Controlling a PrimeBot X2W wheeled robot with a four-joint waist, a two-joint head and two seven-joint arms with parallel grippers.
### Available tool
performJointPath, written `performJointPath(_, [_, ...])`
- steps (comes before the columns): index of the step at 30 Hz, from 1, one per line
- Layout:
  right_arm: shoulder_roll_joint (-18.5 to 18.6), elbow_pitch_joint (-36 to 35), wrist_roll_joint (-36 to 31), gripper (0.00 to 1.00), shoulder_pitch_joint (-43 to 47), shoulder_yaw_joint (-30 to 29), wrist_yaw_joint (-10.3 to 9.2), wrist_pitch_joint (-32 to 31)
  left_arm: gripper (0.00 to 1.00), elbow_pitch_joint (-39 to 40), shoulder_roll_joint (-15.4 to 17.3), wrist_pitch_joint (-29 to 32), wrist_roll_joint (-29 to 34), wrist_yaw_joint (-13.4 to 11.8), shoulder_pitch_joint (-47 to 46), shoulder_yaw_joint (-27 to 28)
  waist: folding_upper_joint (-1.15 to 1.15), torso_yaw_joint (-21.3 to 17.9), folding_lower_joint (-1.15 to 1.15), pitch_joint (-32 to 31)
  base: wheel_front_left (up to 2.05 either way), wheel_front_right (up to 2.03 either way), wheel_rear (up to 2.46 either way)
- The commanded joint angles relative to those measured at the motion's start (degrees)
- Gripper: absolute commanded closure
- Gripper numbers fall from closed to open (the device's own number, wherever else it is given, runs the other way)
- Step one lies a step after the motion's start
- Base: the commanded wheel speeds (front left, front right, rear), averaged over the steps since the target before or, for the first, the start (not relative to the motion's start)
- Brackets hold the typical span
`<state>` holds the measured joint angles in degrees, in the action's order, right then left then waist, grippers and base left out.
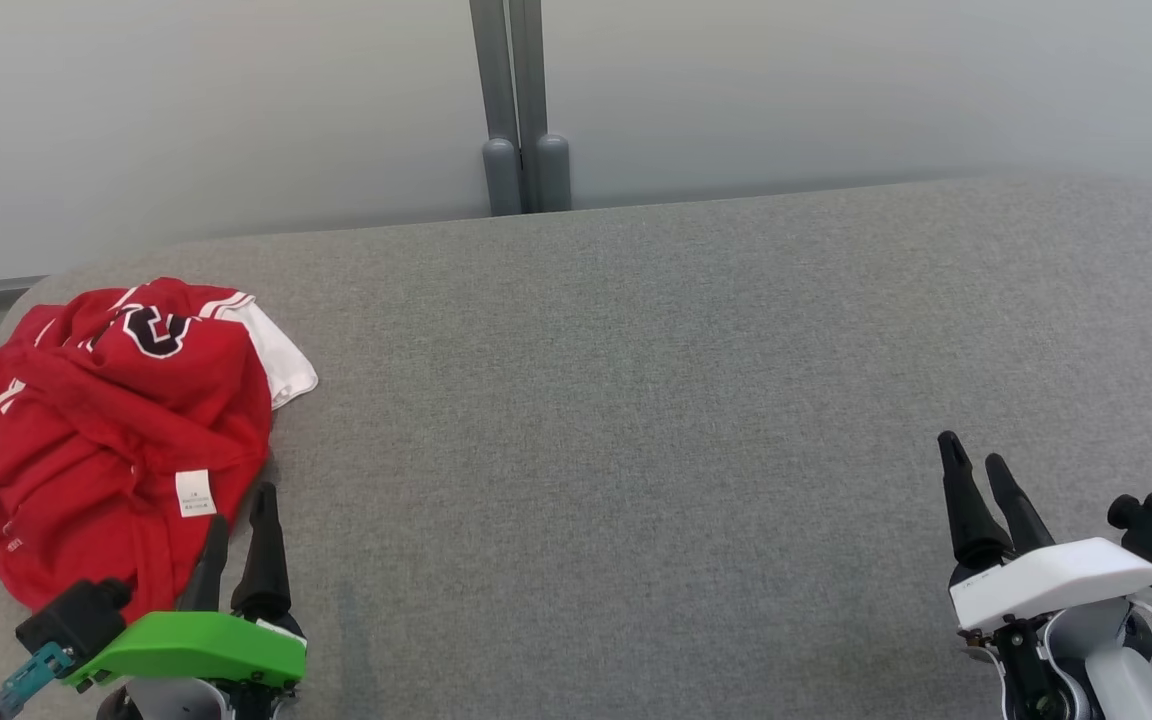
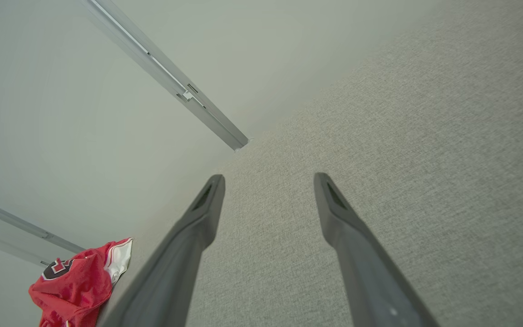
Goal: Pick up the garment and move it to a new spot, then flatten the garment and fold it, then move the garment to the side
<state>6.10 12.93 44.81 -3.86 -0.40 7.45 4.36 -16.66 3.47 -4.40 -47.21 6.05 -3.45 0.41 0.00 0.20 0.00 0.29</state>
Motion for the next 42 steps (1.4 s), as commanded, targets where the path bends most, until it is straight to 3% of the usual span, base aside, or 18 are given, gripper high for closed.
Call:
performJointPath(1, [0.6,-0.2,-2.2,0.0,-1.3,0.4,0.02,0.7,0.0,0.7,1.0,-0.7,2.5,0.0,-0.5,-0.2,0.0,-0.1,0.0,0.0,0.0,0.0,0.0])
performJointPath(17, [1.5,1.0,-13.2,0.0,-1.3,1.1,0.03,3.4,0.0,2.6,2.8,-3.4,14.9,0.2,1.4,-1.8,0.0,-0.3,0.0,0.0,0.0,0.0,0.0])
performJointPath(42, [1.9,0.7,-27.0,0.0,-0.4,0.6,0.04,7.0,0.0,2.6,3.8,-6.9,29.1,0.1,2.9,-2.3,0.0,-0.2,0.0,0.1,0.0,0.0,0.0])
